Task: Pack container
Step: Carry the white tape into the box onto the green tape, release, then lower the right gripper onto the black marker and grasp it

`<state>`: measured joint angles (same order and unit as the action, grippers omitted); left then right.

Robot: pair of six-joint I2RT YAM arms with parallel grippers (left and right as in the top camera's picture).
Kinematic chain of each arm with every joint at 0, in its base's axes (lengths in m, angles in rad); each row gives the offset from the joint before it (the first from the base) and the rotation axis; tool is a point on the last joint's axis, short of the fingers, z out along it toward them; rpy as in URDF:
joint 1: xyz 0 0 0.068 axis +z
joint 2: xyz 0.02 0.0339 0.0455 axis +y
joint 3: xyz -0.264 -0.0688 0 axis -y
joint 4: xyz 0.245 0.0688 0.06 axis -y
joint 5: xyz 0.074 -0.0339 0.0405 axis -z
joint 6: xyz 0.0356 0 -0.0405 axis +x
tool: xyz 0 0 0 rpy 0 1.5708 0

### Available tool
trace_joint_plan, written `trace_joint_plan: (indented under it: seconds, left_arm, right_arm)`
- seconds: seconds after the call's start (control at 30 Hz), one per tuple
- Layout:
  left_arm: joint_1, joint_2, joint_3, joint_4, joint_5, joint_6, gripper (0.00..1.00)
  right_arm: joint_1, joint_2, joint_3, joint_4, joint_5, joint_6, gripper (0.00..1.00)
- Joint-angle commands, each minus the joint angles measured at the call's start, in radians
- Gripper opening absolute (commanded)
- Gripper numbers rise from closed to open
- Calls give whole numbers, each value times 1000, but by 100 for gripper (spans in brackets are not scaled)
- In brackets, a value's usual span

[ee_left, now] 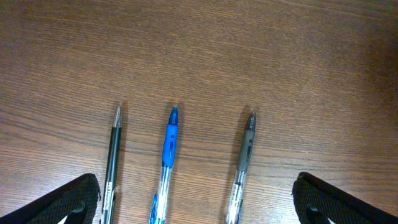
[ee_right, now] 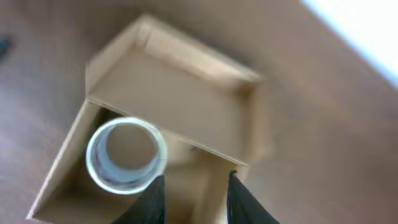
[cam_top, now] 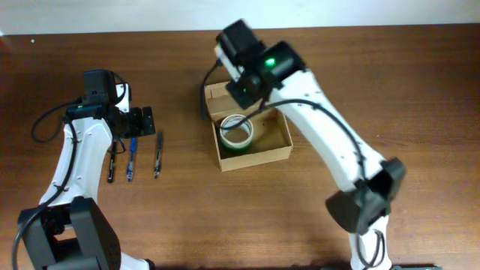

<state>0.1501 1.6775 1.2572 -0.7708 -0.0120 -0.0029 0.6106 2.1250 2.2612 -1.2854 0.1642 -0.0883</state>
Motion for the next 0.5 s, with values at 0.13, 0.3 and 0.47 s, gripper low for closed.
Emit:
trace_joint_plan:
  seconds: [0.13, 0.3, 0.47]
  left_arm:
    - [3, 7, 18, -1, -3, 12, 99]
    - [3, 7, 18, -1, -3, 12, 99]
    - [3, 7, 18, -1, -3, 12, 99]
  right_arm:
    - [-240, -401, 47, -60, 214, 187, 31]
    - [-603, -581, -199, -58, 129, 383, 41]
    - [-809, -596, -532, -51, -58, 399, 42]
